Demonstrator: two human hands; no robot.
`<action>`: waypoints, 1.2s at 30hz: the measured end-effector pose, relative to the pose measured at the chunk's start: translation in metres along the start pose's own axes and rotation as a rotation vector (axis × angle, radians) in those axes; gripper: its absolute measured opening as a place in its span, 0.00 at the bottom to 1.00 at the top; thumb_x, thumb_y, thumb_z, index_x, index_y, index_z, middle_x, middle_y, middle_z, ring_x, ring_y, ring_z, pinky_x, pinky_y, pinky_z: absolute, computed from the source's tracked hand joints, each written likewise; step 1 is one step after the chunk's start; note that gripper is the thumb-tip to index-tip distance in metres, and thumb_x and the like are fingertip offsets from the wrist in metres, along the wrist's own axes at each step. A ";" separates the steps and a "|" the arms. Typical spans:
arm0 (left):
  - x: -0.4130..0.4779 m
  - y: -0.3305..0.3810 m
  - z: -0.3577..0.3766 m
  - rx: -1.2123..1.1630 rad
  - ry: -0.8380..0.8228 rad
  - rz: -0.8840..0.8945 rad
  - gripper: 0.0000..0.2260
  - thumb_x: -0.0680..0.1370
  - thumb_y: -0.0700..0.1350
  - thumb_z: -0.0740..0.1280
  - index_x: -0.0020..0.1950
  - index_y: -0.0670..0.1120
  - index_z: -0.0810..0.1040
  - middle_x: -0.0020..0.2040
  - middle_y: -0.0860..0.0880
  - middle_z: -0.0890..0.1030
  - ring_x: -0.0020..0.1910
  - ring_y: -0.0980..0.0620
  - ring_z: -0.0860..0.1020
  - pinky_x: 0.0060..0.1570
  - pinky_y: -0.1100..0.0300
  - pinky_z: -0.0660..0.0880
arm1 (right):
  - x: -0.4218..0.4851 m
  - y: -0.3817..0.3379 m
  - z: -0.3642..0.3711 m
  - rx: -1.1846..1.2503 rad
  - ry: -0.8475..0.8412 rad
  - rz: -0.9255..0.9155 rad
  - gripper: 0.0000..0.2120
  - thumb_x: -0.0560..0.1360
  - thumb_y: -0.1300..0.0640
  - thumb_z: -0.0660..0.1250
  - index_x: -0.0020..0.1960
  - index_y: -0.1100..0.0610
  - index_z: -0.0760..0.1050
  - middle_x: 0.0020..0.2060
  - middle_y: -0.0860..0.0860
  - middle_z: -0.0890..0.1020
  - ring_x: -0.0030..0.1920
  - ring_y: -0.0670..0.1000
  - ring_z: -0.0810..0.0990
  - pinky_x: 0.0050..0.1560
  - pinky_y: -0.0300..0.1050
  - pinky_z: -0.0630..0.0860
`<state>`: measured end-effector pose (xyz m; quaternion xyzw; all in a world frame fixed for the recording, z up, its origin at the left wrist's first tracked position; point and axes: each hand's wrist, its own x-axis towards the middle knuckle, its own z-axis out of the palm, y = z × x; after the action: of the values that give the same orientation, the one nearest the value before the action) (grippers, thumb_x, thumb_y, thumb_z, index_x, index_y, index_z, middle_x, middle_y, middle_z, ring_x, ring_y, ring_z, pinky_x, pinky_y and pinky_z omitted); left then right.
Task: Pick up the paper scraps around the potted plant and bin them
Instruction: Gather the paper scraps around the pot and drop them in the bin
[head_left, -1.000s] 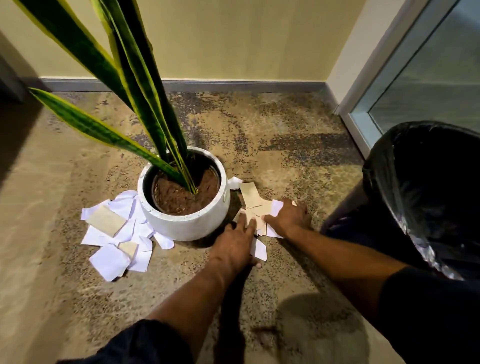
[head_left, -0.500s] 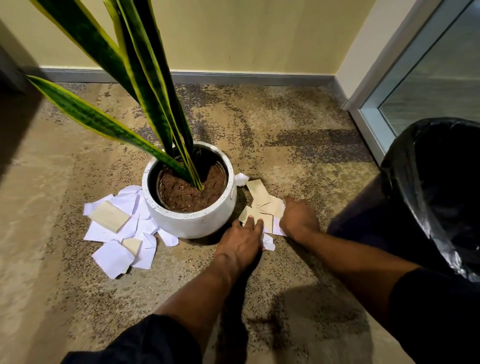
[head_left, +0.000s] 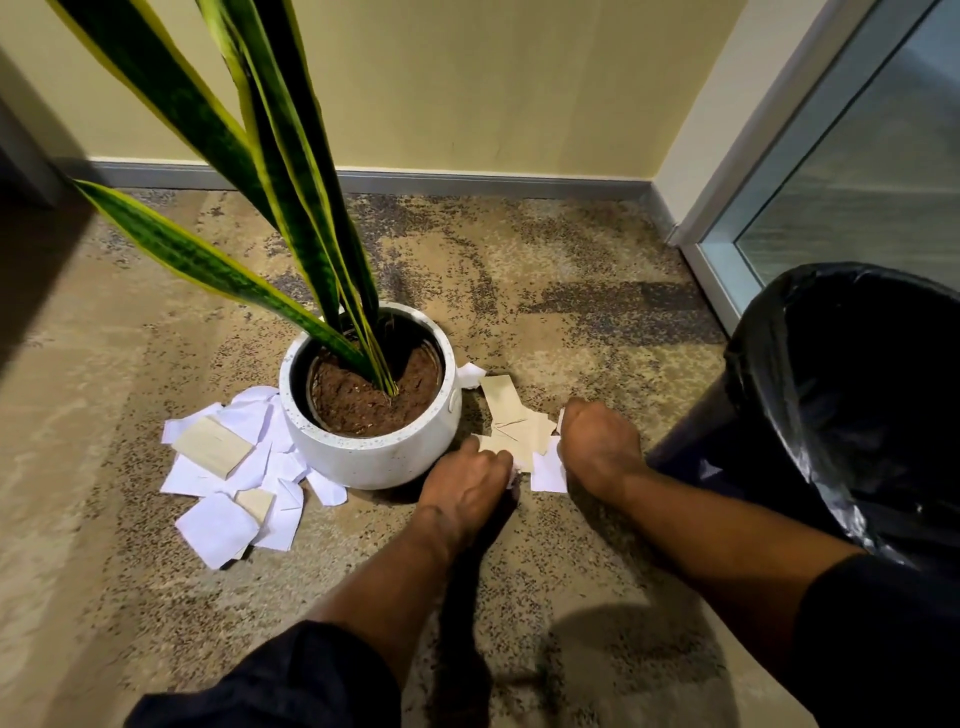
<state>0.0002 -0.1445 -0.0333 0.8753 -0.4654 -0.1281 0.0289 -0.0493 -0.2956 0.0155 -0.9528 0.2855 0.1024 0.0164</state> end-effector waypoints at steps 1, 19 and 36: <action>-0.002 0.001 0.001 -0.009 0.027 -0.009 0.11 0.80 0.40 0.61 0.63 0.42 0.72 0.54 0.42 0.81 0.58 0.43 0.71 0.48 0.51 0.74 | 0.000 0.002 -0.003 0.003 0.000 0.014 0.10 0.77 0.61 0.62 0.58 0.59 0.74 0.48 0.55 0.81 0.47 0.56 0.81 0.39 0.44 0.72; -0.036 0.037 -0.065 -0.597 0.409 -0.344 0.06 0.80 0.41 0.60 0.50 0.46 0.77 0.46 0.44 0.83 0.43 0.44 0.79 0.38 0.56 0.68 | -0.041 -0.038 -0.086 0.034 0.176 -0.148 0.10 0.76 0.65 0.59 0.55 0.60 0.74 0.47 0.56 0.80 0.42 0.56 0.77 0.37 0.46 0.70; -0.014 0.124 -0.227 -0.592 0.711 0.035 0.11 0.82 0.49 0.62 0.58 0.51 0.83 0.43 0.47 0.81 0.38 0.50 0.74 0.32 0.60 0.63 | -0.081 0.104 -0.296 0.441 0.133 0.285 0.08 0.73 0.63 0.64 0.45 0.67 0.79 0.43 0.63 0.83 0.43 0.63 0.84 0.42 0.54 0.81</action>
<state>-0.0504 -0.2187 0.2100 0.8110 -0.3846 0.0532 0.4376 -0.1173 -0.3659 0.3246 -0.8809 0.4327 -0.0239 0.1903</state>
